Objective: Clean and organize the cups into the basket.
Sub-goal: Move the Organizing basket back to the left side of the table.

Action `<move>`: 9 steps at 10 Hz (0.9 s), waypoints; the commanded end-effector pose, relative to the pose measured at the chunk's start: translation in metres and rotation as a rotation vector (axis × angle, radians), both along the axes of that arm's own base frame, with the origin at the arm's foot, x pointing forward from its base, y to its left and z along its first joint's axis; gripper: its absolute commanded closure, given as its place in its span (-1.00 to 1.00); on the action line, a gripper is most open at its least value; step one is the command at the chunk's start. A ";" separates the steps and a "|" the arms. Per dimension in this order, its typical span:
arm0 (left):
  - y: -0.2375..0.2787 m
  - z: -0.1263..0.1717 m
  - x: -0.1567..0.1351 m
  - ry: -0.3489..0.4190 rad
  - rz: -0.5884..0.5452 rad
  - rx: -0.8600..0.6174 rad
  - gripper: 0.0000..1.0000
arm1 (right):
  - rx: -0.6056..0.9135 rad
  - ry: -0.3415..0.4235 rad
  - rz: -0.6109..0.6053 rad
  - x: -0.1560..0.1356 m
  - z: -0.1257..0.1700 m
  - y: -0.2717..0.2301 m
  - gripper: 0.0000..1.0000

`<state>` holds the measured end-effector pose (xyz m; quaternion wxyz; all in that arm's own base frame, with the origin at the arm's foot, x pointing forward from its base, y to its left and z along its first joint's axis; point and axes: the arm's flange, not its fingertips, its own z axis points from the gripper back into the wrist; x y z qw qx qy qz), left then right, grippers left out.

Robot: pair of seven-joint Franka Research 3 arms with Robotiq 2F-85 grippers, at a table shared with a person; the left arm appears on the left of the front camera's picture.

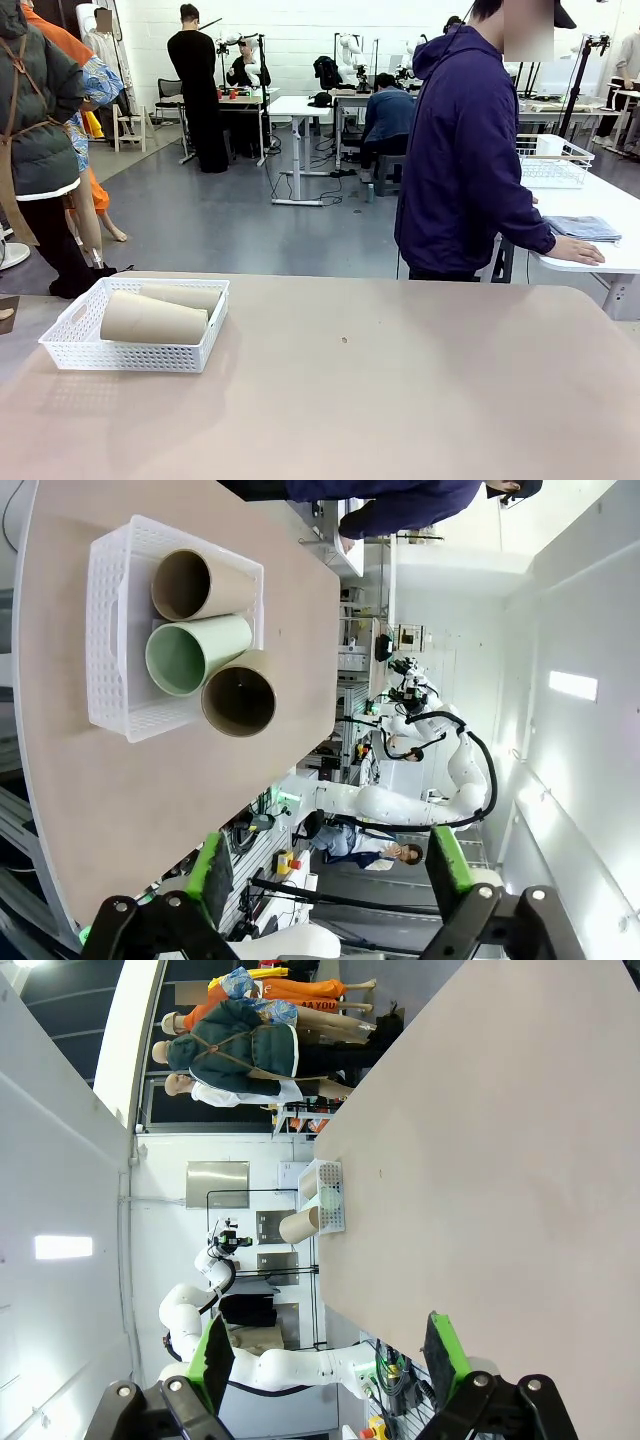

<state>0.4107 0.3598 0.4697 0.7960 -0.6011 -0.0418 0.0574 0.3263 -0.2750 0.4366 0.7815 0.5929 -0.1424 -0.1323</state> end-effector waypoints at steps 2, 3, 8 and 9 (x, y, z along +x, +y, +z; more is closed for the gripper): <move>0.000 0.000 0.000 0.010 -0.005 0.012 -1.00 | -0.008 -0.010 0.002 0.000 -0.002 0.002 -1.00; 0.000 0.000 0.000 0.010 -0.005 0.012 -1.00 | -0.008 -0.010 0.002 0.000 -0.002 0.002 -1.00; 0.000 0.000 0.000 0.010 -0.005 0.012 -1.00 | -0.008 -0.010 0.002 0.000 -0.002 0.002 -1.00; 0.000 0.000 0.000 0.010 -0.005 0.012 -1.00 | -0.008 -0.010 0.002 0.000 -0.002 0.002 -1.00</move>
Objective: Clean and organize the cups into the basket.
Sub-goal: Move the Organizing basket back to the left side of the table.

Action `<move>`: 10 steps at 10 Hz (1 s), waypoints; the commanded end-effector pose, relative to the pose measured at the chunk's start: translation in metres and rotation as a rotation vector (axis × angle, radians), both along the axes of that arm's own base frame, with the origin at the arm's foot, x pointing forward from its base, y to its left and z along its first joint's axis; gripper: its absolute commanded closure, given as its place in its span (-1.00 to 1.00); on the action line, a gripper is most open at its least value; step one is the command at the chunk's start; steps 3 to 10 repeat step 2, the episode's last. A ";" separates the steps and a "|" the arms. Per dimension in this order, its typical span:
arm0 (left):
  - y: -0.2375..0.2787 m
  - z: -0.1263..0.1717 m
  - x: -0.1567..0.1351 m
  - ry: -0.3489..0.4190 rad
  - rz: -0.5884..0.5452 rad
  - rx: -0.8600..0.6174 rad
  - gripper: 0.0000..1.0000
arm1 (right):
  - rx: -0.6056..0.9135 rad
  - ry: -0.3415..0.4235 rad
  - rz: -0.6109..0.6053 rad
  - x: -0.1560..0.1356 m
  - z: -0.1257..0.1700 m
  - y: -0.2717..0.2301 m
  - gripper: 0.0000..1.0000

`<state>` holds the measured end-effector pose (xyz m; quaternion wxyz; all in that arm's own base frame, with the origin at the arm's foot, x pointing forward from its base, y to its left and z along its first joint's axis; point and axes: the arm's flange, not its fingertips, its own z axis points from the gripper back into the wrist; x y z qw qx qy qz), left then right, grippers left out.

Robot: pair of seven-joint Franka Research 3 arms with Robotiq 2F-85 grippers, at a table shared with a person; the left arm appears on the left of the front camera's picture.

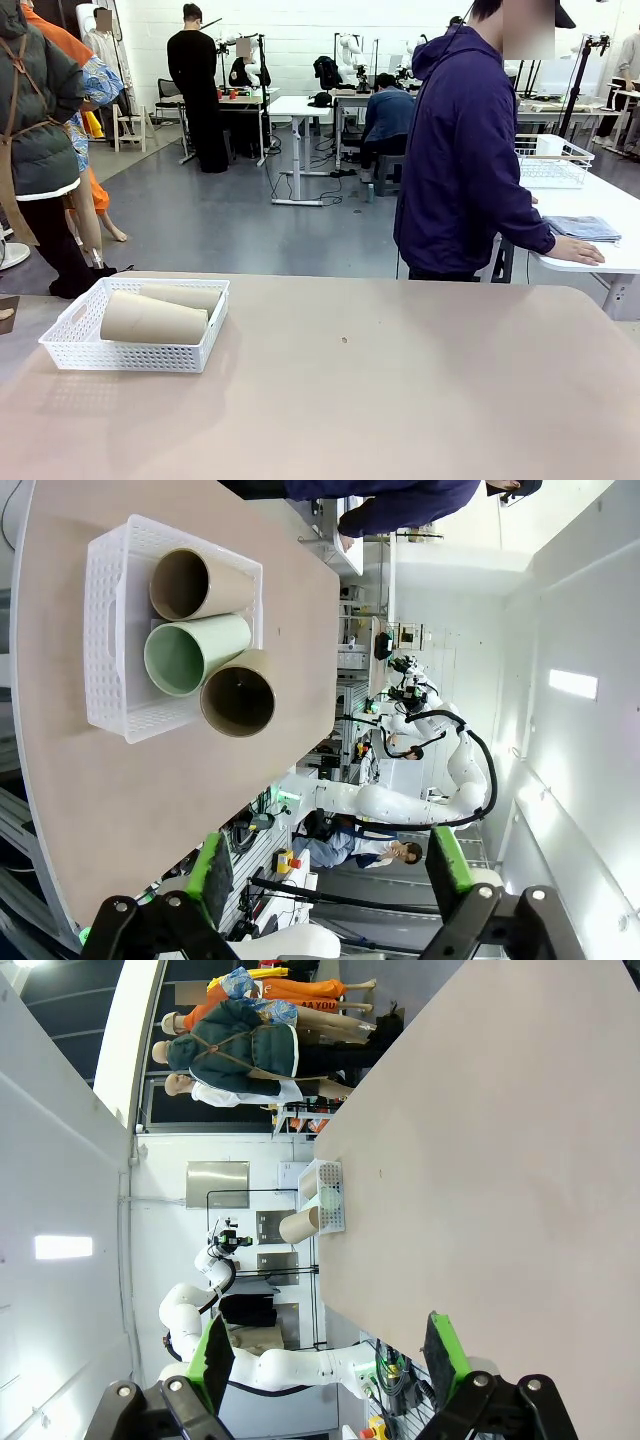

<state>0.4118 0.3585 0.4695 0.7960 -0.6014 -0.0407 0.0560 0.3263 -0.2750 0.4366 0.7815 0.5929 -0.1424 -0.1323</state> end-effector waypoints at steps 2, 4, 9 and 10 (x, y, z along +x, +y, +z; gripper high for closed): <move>0.001 0.001 -0.001 0.010 -0.001 0.013 -1.00 | -0.008 -0.010 0.002 0.000 -0.002 0.002 -1.00; 0.001 0.001 -0.001 0.010 -0.001 0.013 -1.00 | -0.008 -0.010 0.002 0.000 -0.002 0.002 -1.00; 0.001 0.001 -0.001 0.010 -0.001 0.013 -1.00 | -0.008 -0.010 0.002 0.000 -0.002 0.002 -1.00; 0.001 0.001 -0.001 0.010 -0.001 0.013 -1.00 | -0.008 -0.010 0.002 0.000 -0.002 0.002 -1.00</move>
